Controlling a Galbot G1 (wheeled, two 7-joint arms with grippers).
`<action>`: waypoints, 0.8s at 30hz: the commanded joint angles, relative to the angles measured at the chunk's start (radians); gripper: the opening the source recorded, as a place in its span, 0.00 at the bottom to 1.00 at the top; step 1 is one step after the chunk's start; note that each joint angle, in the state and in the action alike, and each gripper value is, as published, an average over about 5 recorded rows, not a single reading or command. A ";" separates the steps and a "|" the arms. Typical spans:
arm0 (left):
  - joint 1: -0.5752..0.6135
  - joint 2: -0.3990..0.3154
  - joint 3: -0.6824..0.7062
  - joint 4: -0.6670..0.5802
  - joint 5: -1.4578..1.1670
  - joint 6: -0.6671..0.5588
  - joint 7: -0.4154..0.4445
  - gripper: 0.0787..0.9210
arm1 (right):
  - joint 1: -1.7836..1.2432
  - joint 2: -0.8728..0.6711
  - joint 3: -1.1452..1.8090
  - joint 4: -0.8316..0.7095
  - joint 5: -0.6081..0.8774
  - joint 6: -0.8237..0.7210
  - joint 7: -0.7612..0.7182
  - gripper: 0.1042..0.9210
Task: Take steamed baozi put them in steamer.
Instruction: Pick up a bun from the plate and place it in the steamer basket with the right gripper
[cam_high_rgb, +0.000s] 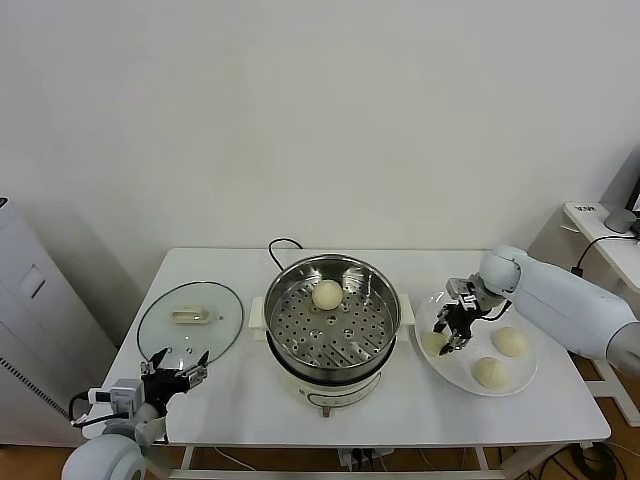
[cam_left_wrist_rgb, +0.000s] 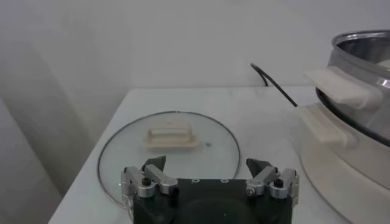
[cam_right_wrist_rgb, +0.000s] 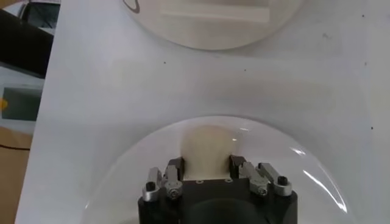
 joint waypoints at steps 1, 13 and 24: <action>0.002 0.002 -0.002 0.001 0.000 0.001 0.000 0.88 | 0.203 -0.060 -0.145 0.078 0.096 -0.018 -0.043 0.44; -0.005 0.001 0.003 0.004 0.000 0.000 0.001 0.88 | 0.706 -0.099 -0.421 0.276 0.381 -0.142 -0.125 0.44; -0.014 0.003 0.013 0.003 -0.001 0.000 0.001 0.88 | 0.690 0.004 -0.369 0.440 0.638 -0.301 0.075 0.44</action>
